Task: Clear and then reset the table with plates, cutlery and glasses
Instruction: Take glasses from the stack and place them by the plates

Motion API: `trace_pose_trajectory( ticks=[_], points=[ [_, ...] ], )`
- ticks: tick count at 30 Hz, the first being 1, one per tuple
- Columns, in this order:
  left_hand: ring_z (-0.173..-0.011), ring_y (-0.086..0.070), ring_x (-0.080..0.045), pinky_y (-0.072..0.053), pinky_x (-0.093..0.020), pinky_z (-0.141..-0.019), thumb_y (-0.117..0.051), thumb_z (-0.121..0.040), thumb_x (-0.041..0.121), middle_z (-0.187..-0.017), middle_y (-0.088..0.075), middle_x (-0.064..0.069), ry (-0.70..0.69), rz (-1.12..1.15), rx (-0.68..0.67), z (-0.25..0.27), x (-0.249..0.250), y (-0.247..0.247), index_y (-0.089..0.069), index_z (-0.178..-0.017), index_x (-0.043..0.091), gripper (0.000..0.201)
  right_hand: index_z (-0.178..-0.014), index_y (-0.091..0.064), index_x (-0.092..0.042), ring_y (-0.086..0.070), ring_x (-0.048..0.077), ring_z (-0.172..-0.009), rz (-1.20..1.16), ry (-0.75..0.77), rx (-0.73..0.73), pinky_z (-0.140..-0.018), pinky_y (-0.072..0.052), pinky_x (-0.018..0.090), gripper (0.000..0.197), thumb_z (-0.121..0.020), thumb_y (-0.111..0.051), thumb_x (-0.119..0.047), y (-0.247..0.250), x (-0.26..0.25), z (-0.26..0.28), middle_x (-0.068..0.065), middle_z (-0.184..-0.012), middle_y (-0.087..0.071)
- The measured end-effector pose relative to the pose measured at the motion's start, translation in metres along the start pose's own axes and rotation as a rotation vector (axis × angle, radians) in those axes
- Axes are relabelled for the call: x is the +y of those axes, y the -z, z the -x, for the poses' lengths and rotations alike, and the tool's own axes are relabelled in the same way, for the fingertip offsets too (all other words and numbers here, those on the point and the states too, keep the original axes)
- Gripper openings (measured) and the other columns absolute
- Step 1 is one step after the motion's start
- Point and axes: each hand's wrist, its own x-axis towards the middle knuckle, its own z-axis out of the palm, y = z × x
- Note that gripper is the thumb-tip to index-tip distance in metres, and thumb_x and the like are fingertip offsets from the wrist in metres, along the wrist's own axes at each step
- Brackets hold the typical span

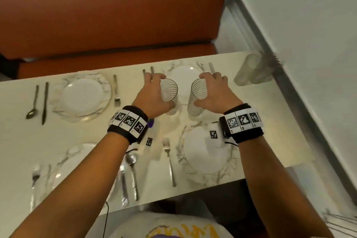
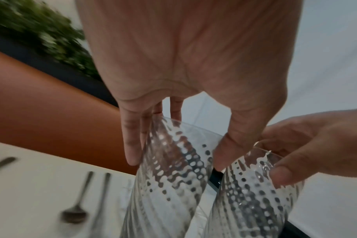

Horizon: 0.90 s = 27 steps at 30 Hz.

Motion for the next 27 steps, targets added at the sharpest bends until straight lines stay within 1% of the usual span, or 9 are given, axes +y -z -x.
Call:
trace_pose_trajectory(
  ticks=[2,6,11,13,15,17,19,23,27],
  points=[
    [-0.118,-0.056,-0.027,-0.053,-0.039,-0.1,-0.09,-0.072,0.028,-0.142,-0.032,-0.006,0.046,0.031,0.068,0.023,-0.035,0.026,-0.039,-0.145,0.017,0.09,-0.147,-0.035,-0.022,-0.03,0.034,-0.131,-0.054,0.071,-0.023,-0.106,-0.035,0.045,0.088,-0.074,-0.082,-0.034,-0.022,-0.044,0.003,0.013,-0.139,-0.037],
    [-0.122,-0.055,-0.027,-0.052,-0.046,-0.103,-0.089,-0.073,0.027,-0.143,-0.032,-0.007,0.151,0.079,0.19,0.067,-0.107,0.077,-0.036,-0.15,0.014,0.095,-0.145,-0.036,-0.024,-0.032,0.03,-0.129,-0.126,0.197,-0.093,-0.104,-0.039,0.043,0.086,-0.072,-0.082,-0.03,-0.074,-0.124,0.004,0.009,-0.137,-0.038],
    [-0.122,-0.056,-0.024,-0.046,-0.029,-0.099,-0.09,-0.075,0.022,-0.145,-0.034,-0.01,0.264,0.08,0.294,0.113,-0.188,0.127,-0.039,-0.149,0.012,0.091,-0.146,-0.035,-0.025,-0.041,0.028,-0.127,-0.14,0.307,-0.188,-0.104,-0.042,0.038,0.087,-0.073,-0.084,-0.03,-0.133,-0.207,0.003,0.007,-0.138,-0.035],
    [-0.122,-0.055,-0.024,-0.043,-0.027,-0.1,-0.091,-0.074,0.02,-0.144,-0.038,-0.011,0.303,0.076,0.32,0.128,-0.217,0.14,-0.04,-0.149,0.012,0.091,-0.146,-0.035,-0.024,-0.044,0.03,-0.126,-0.131,0.342,-0.228,-0.105,-0.045,0.04,0.089,-0.073,-0.085,-0.029,-0.152,-0.233,0.002,0.007,-0.138,-0.035],
    [-0.122,-0.053,-0.024,-0.044,-0.031,-0.104,-0.091,-0.073,0.02,-0.142,-0.041,-0.011,0.352,0.081,0.328,0.14,-0.241,0.148,-0.039,-0.149,0.011,0.092,-0.147,-0.034,-0.023,-0.044,0.031,-0.127,-0.108,0.365,-0.257,-0.106,-0.045,0.041,0.09,-0.072,-0.085,-0.028,-0.167,-0.252,-0.001,0.008,-0.138,-0.034],
    [-0.124,-0.052,-0.025,-0.045,-0.037,-0.109,-0.09,-0.074,0.017,-0.143,-0.04,-0.013,0.388,0.089,0.336,0.148,-0.259,0.153,-0.039,-0.15,0.009,0.092,-0.148,-0.033,-0.022,-0.04,0.031,-0.132,-0.076,0.382,-0.271,-0.107,-0.044,0.039,0.092,-0.072,-0.085,-0.027,-0.18,-0.265,-0.003,0.008,-0.14,-0.032],
    [-0.128,-0.051,-0.027,-0.044,-0.039,-0.111,-0.09,-0.074,0.014,-0.146,-0.038,-0.014,0.405,0.101,0.356,0.154,-0.273,0.155,-0.038,-0.149,0.007,0.092,-0.149,-0.032,-0.022,-0.035,0.031,-0.136,-0.05,0.389,-0.28,-0.107,-0.043,0.037,0.093,-0.072,-0.085,-0.026,-0.189,-0.273,-0.005,0.008,-0.142,-0.03],
    [-0.133,-0.048,-0.028,-0.04,-0.033,-0.11,-0.088,-0.075,0.01,-0.15,-0.036,-0.016,0.433,0.116,0.373,0.158,-0.291,0.156,-0.037,-0.15,0.006,0.091,-0.15,-0.03,-0.023,-0.031,0.031,-0.137,0.015,0.4,-0.295,-0.107,-0.045,0.04,0.096,-0.072,-0.085,-0.026,-0.199,-0.281,-0.007,0.009,-0.141,-0.029],
    [-0.13,-0.049,-0.03,-0.044,-0.04,-0.109,-0.089,-0.073,0.013,-0.147,-0.037,-0.017,0.425,0.089,0.394,0.156,-0.302,0.159,-0.038,-0.148,0.005,0.091,-0.15,-0.031,-0.024,-0.028,0.031,-0.138,0.054,0.394,-0.292,-0.108,-0.045,0.041,0.097,-0.07,-0.087,-0.026,-0.203,-0.282,-0.007,0.007,-0.14,-0.029]
  ],
)
